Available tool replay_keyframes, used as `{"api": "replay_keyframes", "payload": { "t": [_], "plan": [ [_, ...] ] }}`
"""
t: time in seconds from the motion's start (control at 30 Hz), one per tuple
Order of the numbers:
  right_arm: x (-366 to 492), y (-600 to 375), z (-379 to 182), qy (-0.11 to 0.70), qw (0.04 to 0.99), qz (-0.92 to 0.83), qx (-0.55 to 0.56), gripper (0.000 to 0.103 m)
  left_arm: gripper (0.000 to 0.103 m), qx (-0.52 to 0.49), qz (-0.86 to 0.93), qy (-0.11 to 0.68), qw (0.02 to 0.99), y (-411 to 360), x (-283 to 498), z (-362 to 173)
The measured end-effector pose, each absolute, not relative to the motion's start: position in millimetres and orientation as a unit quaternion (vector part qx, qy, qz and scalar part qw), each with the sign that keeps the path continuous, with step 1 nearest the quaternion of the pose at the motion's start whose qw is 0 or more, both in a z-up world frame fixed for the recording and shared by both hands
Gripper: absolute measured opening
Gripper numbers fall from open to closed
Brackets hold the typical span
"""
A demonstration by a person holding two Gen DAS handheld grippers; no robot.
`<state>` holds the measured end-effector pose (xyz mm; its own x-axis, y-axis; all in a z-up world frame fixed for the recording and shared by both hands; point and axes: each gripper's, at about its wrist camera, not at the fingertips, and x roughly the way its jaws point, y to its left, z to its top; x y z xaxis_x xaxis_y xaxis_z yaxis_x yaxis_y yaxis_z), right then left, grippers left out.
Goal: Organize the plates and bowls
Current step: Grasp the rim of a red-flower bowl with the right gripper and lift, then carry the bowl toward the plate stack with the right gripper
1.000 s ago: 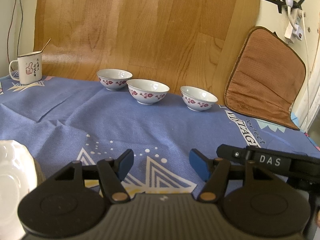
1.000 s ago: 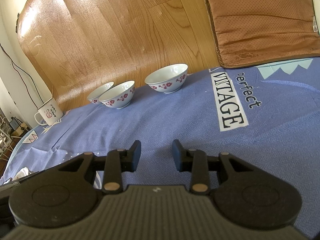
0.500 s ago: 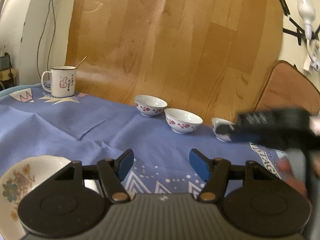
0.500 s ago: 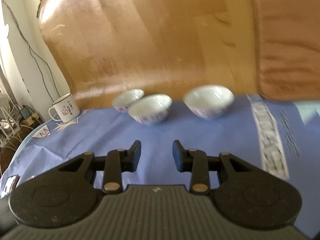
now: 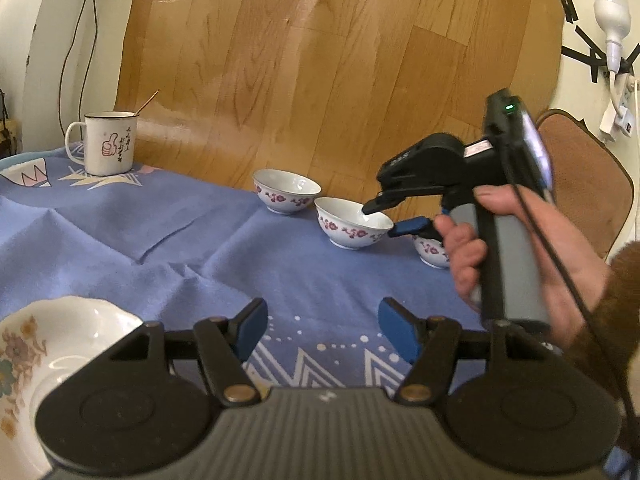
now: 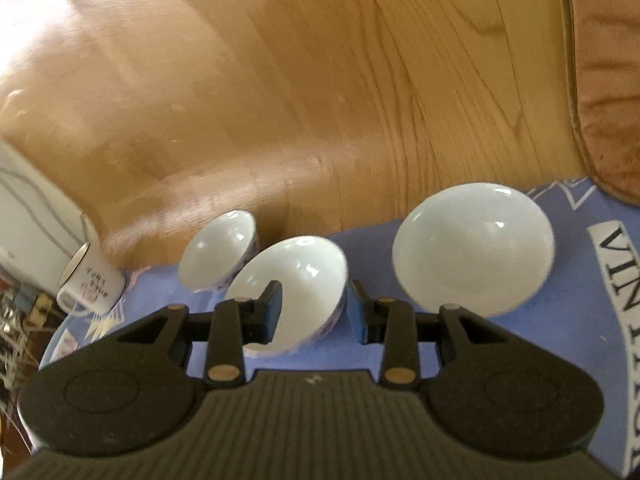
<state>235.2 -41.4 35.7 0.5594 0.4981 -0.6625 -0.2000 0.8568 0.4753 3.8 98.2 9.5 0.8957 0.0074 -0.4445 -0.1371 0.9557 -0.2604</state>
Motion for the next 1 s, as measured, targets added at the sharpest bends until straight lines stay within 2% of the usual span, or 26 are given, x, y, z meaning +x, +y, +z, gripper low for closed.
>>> {"api": "replay_keyframes", "payload": {
  "t": [0.03,0.1,0.17,0.23,0.47,0.57,0.6,0.83,0.87,0.97,1.0],
  "plan": [
    [237.6,-40.0,32.7,0.429,0.863,0.199,0.179,0.038,0.063,-0.144,0.038,0.225,0.963,98.0,3.6,9.5],
    [242.9,-35.2,26.6,0.443,0.858,0.196,0.173,0.028,0.063,-0.145,0.04,0.226,0.963,97.8,3.7,9.5],
    [244.9,-29.1,22.9,0.45,0.86,0.19,0.146,0.013,0.063,-0.146,0.042,0.226,0.962,97.9,4.2,9.7],
    [242.2,-26.7,20.5,0.45,0.864,0.189,0.124,0.01,0.063,-0.148,0.045,0.226,0.962,98.4,4.8,9.9],
    [204.0,-62.6,30.7,0.449,0.856,0.229,0.116,0.007,0.063,-0.156,0.032,0.218,0.963,98.9,3.2,11.3],
    [170.1,-87.2,34.4,0.459,0.844,0.255,0.11,0.007,0.07,-0.161,-0.002,0.214,0.963,96.7,2.0,12.1],
    [157.1,-97.1,35.9,0.462,0.84,0.263,0.109,0.007,0.076,-0.163,-0.018,0.216,0.963,95.1,2.4,12.1],
    [76.7,-139.7,40.1,0.462,0.824,0.307,0.114,0.007,0.078,-0.147,-0.103,0.249,0.952,76.1,5.6,7.3],
    [67.8,-143.0,38.8,0.458,0.824,0.311,0.116,0.007,0.078,-0.141,-0.107,0.252,0.951,72.5,5.4,6.2],
    [53.4,-147.4,31.2,0.445,0.826,0.315,0.145,0.007,0.068,-0.124,-0.108,0.257,0.952,65.2,6.0,3.0],
    [51.6,-149.2,26.3,0.444,0.823,0.314,0.161,0.007,0.057,-0.121,-0.108,0.263,0.951,63.5,7.7,1.4]
  ]
}}
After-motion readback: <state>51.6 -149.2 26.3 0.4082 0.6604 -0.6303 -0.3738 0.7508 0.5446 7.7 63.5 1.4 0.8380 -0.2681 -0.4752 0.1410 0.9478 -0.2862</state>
